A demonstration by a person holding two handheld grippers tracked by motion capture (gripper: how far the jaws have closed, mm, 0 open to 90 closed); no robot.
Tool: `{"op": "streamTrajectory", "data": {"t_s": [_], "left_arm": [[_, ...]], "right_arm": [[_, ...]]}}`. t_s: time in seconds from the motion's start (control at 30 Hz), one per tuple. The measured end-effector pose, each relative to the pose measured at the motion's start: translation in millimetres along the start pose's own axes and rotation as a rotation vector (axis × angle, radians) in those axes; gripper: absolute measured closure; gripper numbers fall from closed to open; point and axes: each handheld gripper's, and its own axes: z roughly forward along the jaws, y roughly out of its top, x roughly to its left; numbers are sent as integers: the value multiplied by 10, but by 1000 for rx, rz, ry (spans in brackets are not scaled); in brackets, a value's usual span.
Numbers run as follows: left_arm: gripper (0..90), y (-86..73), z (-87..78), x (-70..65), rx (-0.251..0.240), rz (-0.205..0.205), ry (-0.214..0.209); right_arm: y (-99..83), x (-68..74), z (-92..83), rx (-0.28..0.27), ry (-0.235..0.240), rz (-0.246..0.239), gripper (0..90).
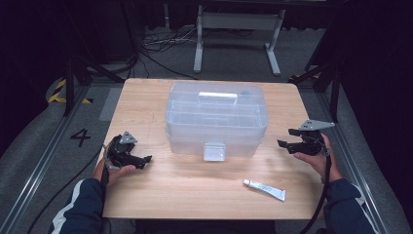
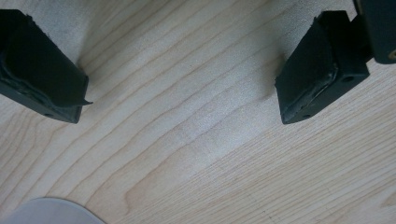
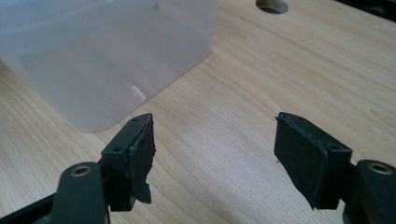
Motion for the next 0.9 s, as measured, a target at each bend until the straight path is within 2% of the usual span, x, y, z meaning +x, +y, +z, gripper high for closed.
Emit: {"op": "streamTrajectory", "data": {"t_s": [0.27,0.6,0.9], "left_arm": [[26,-1,0,-2,-1,-1,1],[26,-1,-1,-1,0,0,1],[26,-1,-1,-1,0,-1,1]], "right_arm": [[129,64,-91,-58,0,-18,305],[313,84,-152,-102,-15,-42,324],[469,111,-131,-112,-12,-67,332]]}}
